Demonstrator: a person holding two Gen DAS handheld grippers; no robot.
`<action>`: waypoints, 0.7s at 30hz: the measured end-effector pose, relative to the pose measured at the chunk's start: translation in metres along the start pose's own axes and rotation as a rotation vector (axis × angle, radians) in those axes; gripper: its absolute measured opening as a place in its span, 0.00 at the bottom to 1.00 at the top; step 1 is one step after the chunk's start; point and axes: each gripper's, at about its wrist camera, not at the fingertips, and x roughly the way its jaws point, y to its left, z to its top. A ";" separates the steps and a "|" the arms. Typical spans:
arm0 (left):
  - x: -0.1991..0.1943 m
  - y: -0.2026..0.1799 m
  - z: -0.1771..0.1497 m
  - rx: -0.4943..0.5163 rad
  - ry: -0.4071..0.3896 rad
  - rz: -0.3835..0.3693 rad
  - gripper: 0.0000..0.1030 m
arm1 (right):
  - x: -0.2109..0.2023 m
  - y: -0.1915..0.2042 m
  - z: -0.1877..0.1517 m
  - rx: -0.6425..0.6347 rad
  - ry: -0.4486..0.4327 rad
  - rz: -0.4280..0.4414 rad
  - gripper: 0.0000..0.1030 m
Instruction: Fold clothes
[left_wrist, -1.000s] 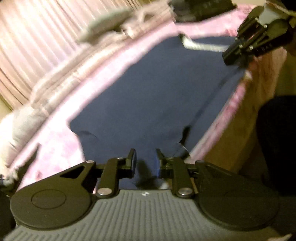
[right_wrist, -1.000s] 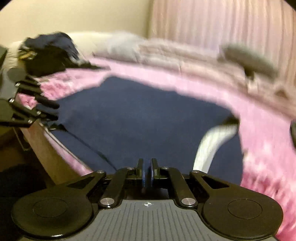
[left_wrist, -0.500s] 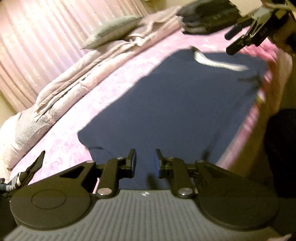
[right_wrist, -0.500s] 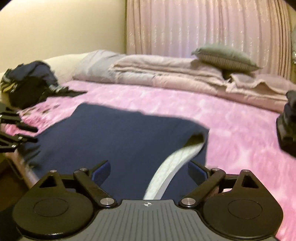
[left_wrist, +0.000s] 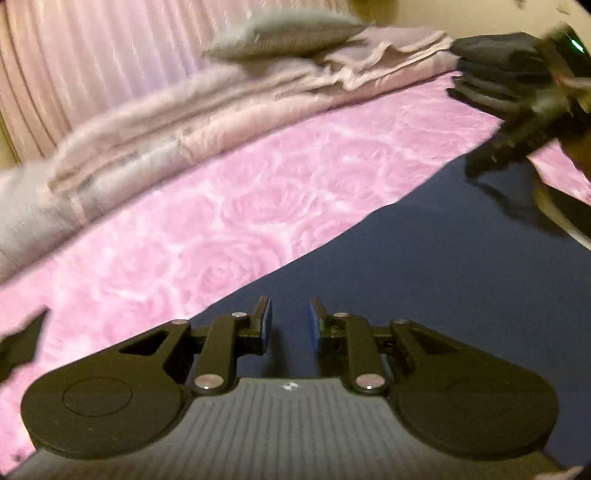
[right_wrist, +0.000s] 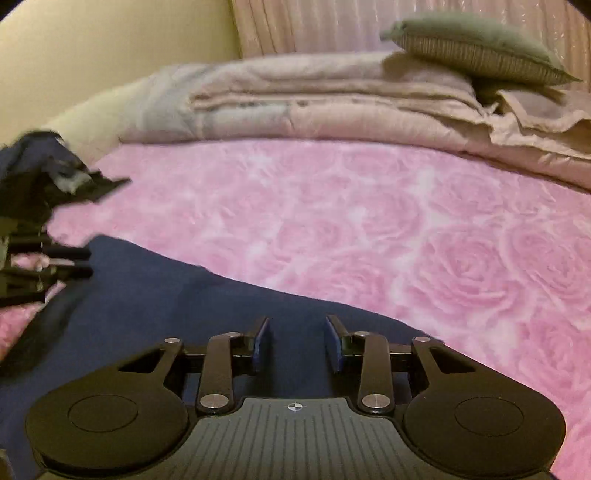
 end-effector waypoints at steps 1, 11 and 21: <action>0.011 0.005 -0.001 0.008 0.034 -0.001 0.19 | 0.002 -0.006 -0.004 -0.020 0.016 -0.040 0.34; -0.001 0.037 0.001 -0.091 -0.062 -0.002 0.21 | -0.009 -0.013 0.002 -0.002 -0.086 -0.044 0.35; 0.039 0.026 -0.007 -0.046 0.002 -0.049 0.21 | 0.046 0.009 0.009 -0.060 0.042 0.088 0.35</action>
